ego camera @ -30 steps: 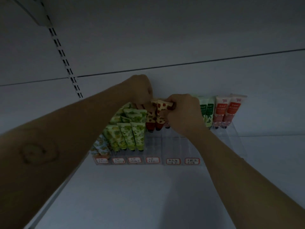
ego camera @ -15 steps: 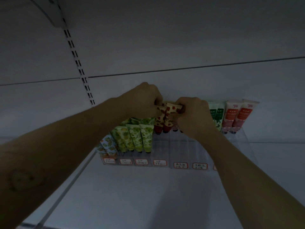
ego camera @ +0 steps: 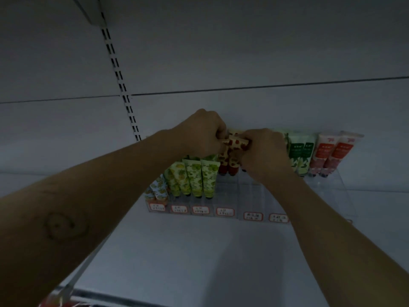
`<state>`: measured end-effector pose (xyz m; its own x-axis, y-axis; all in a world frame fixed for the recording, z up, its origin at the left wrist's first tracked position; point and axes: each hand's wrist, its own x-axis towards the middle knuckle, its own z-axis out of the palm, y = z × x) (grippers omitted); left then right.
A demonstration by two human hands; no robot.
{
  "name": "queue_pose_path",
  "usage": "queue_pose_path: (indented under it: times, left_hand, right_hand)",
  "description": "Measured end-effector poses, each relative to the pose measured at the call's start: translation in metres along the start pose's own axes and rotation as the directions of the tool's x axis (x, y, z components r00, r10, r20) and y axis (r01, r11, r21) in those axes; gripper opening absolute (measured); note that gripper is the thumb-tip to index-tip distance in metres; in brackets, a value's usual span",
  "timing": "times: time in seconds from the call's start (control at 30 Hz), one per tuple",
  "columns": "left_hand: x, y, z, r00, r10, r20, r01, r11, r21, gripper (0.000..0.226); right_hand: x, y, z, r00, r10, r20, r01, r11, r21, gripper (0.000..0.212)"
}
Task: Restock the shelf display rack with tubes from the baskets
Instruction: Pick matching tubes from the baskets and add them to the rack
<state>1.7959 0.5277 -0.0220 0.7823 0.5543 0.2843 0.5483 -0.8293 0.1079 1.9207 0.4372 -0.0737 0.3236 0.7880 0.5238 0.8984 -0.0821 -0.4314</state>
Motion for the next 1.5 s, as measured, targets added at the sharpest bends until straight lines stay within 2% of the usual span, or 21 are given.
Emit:
queue_pose_path:
  times: [0.1, 0.17, 0.23, 0.3, 0.4, 0.47, 0.63, 0.73, 0.83, 0.9, 1.0, 1.07, 1.17, 1.2, 1.3, 1.4, 1.5]
  left_hand:
    - [0.001, -0.003, 0.010, 0.998, -0.029, -0.064, 0.029, 1.000, -0.008, 0.025]
    - [0.000, -0.007, 0.014, 0.995, -0.037, -0.090, 0.037, 0.999, 0.000, 0.025]
    - [0.000, -0.010, 0.015, 0.995, -0.030, -0.092, 0.029, 0.999, -0.014, 0.027]
    - [-0.001, -0.012, 0.016, 0.995, -0.026, -0.092, 0.024, 0.999, -0.029, 0.030]
    - [-0.003, -0.011, 0.016, 0.995, -0.020, -0.094, 0.017, 0.999, -0.035, 0.037]
    - [-0.004, -0.010, 0.012, 0.998, -0.017, -0.067, 0.013, 0.998, -0.061, 0.041]
    - [0.004, -0.011, -0.009, 0.993, -0.043, 0.113, 0.050, 0.997, -0.059, 0.046]
    - [0.009, -0.006, -0.022, 0.979, -0.008, 0.202, 0.006, 1.000, 0.009, 0.041]
    - [0.010, -0.008, -0.025, 0.974, 0.002, 0.225, -0.017, 0.998, 0.062, 0.036]
    - [0.010, -0.009, -0.023, 0.984, 0.014, 0.179, -0.024, 0.998, 0.052, 0.032]
    - [0.011, -0.004, -0.020, 0.995, 0.051, 0.089, -0.053, 0.998, 0.025, 0.019]
    - [0.013, 0.001, -0.018, 0.993, 0.078, 0.091, -0.084, 0.995, 0.060, 0.019]
    - [0.019, 0.003, -0.013, 0.991, 0.077, 0.108, -0.086, 0.993, 0.080, 0.021]
    - [0.018, 0.002, -0.012, 0.992, 0.065, 0.113, -0.074, 0.994, 0.081, 0.021]
    - [0.018, -0.002, -0.012, 0.991, 0.043, 0.124, -0.055, 0.994, 0.096, 0.015]
    - [0.020, 0.002, -0.007, 0.991, 0.022, 0.131, -0.038, 0.992, 0.117, 0.007]
    - [0.021, -0.001, 0.001, 0.991, -0.006, 0.137, -0.013, 0.991, 0.136, 0.011]
  right_hand:
    - [0.003, 0.000, 0.005, 1.000, 0.002, -0.001, -0.002, 1.000, -0.014, 0.008]
    - [0.005, 0.000, 0.011, 1.000, -0.001, -0.018, 0.001, 1.000, -0.016, 0.024]
    - [0.007, 0.002, 0.013, 0.999, 0.000, -0.034, 0.000, 1.000, 0.020, 0.028]
    - [0.009, 0.000, 0.012, 0.999, -0.022, -0.027, 0.021, 0.999, -0.033, 0.033]
    - [0.013, -0.005, 0.010, 0.997, -0.071, -0.006, 0.069, 0.985, -0.159, 0.023]
    - [0.014, -0.006, 0.008, 0.994, -0.107, 0.027, 0.110, 0.971, -0.214, 0.016]
    - [0.019, -0.005, 0.002, 0.986, -0.137, 0.092, 0.154, 0.965, -0.214, 0.041]
    - [0.024, -0.007, 0.001, 0.983, -0.117, 0.140, 0.145, 0.966, -0.214, 0.041]
    - [0.024, -0.011, 0.001, 0.986, -0.086, 0.143, 0.113, 0.974, -0.194, 0.039]
    - [0.019, -0.008, 0.010, 0.985, -0.087, 0.148, 0.115, 0.975, -0.189, 0.032]
    - [0.003, 0.003, 0.022, 0.984, -0.171, 0.039, 0.176, 0.969, -0.175, 0.018]
    - [-0.001, 0.009, 0.023, 0.987, -0.128, 0.098, 0.146, 0.968, -0.204, 0.014]
    - [0.007, 0.016, 0.024, 0.991, -0.116, 0.066, 0.127, 0.974, -0.187, 0.008]
    - [0.009, 0.017, 0.026, 0.992, -0.112, 0.064, 0.123, 0.974, -0.192, 0.007]
    - [0.010, 0.016, 0.026, 0.993, -0.067, 0.100, 0.081, 0.986, -0.147, 0.026]
    - [0.010, 0.016, 0.025, 0.995, -0.060, 0.082, 0.071, 0.987, -0.142, 0.020]
    - [0.008, 0.015, 0.024, 0.996, -0.065, 0.063, 0.074, 0.986, -0.150, 0.019]
